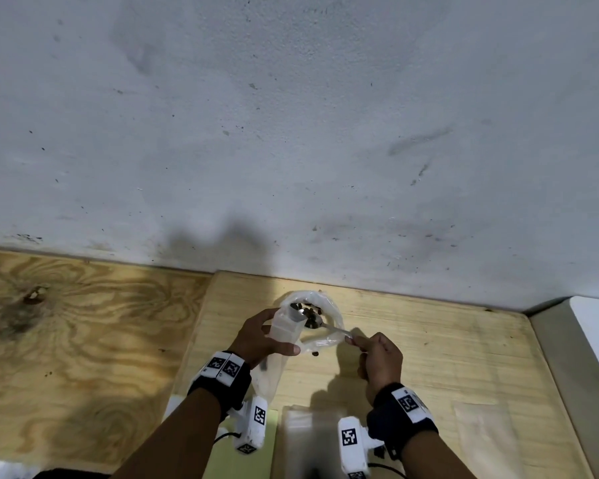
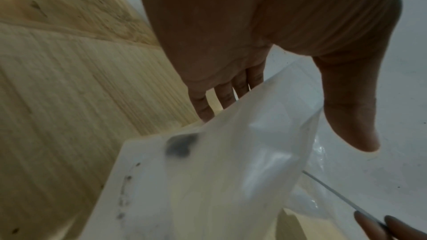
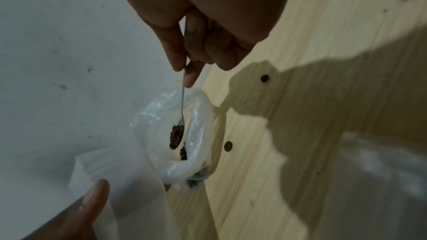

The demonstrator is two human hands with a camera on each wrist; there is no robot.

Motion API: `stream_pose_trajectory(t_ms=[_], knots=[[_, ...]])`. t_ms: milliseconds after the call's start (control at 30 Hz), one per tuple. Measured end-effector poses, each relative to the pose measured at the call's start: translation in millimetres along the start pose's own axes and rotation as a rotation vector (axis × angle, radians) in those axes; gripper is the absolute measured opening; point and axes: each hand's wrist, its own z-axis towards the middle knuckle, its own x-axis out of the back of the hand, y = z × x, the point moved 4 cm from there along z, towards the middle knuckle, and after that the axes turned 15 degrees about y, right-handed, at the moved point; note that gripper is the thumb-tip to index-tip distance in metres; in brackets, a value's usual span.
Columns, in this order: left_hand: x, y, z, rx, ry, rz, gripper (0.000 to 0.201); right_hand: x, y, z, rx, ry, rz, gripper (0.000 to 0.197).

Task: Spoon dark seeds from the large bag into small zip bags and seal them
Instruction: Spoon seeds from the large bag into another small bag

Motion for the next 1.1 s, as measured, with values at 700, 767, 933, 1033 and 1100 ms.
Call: stream_pose_trajectory(t_ms=[700, 767, 933, 1033, 1100], knots=[[-11, -4, -7, -0.066, 0.057, 0.115, 0.084, -3, -69, -41, 0.598, -0.249, -0.149, 0.039], [-11, -2, -7, -0.061, 0.057, 0.113, 0.084, -8, -75, -51, 0.707, -0.289, -0.219, 0.038], [-9, 3, -9, -0.030, 0.036, 0.035, 0.085, -8, -85, -59, 0.851, -0.329, -0.255, 0.042], [-7, 0, -5, 0.008, 0.027, -0.028, 0.081, 4, -82, -46, 0.753, -0.117, -0.094, 0.042], [-6, -4, -1, 0.023, 0.034, -0.049, 0.089, 6, -72, -39, 0.731, -0.033, -0.115, 0.042]])
